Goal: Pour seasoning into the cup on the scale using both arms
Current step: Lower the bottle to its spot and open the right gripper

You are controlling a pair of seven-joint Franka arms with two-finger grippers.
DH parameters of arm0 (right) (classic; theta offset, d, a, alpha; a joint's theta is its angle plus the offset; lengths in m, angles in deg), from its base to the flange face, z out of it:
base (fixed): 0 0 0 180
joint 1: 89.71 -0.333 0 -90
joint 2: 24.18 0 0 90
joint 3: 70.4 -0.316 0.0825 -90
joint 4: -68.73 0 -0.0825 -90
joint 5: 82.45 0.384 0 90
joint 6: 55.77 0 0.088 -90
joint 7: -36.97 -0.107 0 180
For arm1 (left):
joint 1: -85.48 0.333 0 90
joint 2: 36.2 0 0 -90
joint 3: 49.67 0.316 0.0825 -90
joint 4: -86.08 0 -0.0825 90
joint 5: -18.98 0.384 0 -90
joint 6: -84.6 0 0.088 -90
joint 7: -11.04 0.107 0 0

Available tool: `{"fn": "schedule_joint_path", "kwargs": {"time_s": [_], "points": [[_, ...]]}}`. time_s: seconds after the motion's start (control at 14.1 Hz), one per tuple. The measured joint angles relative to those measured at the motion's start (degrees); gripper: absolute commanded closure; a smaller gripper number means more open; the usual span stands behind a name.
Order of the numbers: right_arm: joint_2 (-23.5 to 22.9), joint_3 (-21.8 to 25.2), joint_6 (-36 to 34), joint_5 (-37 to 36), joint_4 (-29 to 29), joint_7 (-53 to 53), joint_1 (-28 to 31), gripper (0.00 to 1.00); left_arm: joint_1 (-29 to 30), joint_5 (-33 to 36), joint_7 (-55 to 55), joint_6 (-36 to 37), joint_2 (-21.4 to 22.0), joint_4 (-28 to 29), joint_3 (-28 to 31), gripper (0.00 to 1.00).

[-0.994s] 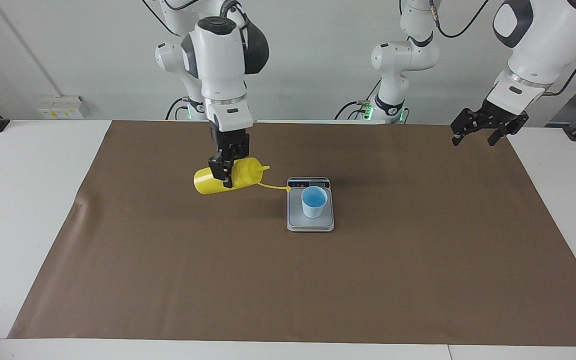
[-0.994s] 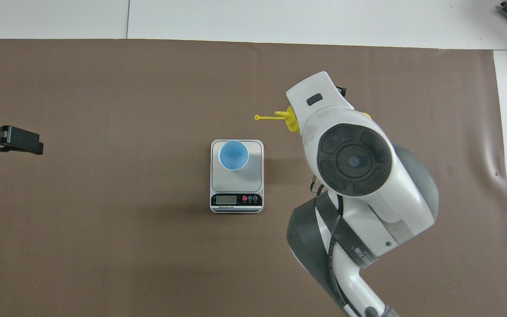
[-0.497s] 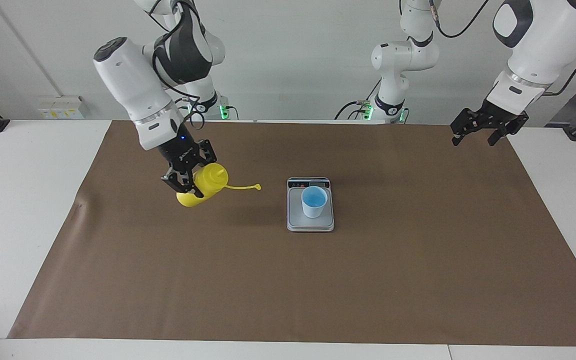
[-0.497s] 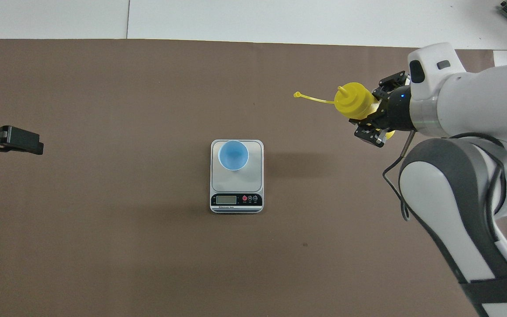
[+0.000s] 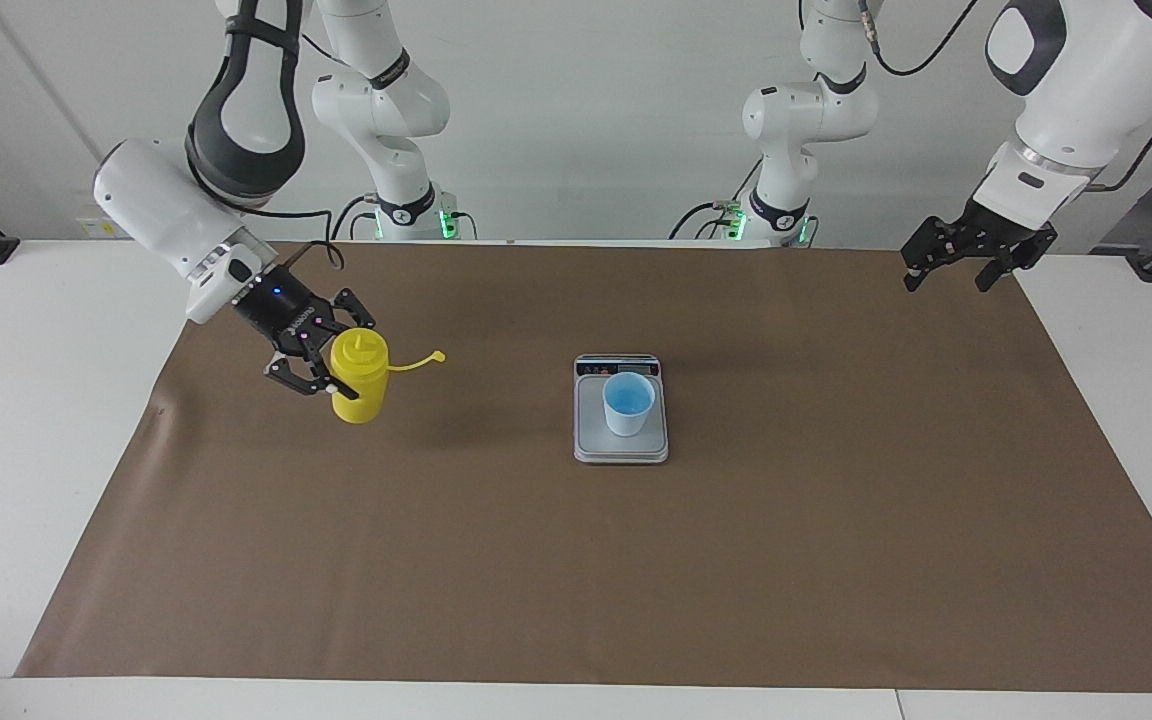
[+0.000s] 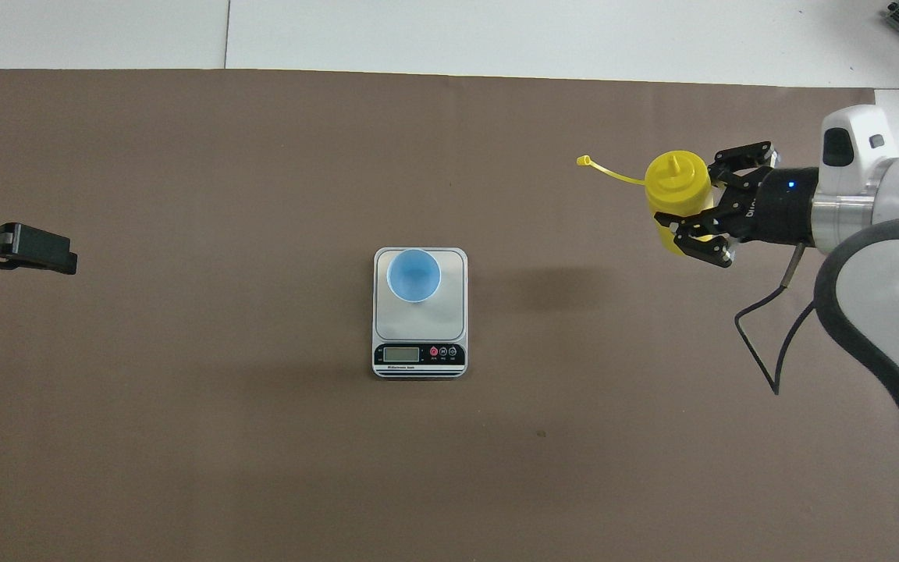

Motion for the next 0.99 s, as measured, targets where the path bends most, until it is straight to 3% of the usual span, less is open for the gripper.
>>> {"fn": "schedule_joint_path", "kwargs": {"time_s": [0.35,0.99], "points": [[-3.19,0.02,-2.56,7.92,-3.92,13.9,6.11,1.0,0.0,0.0,0.0,0.0,0.0,0.0,0.0,0.0],[-10.8,-0.28,-4.42,25.85,-9.45,37.58,6.43,1.0,0.0,0.0,0.0,0.0,0.0,0.0,0.0,0.0]]}}
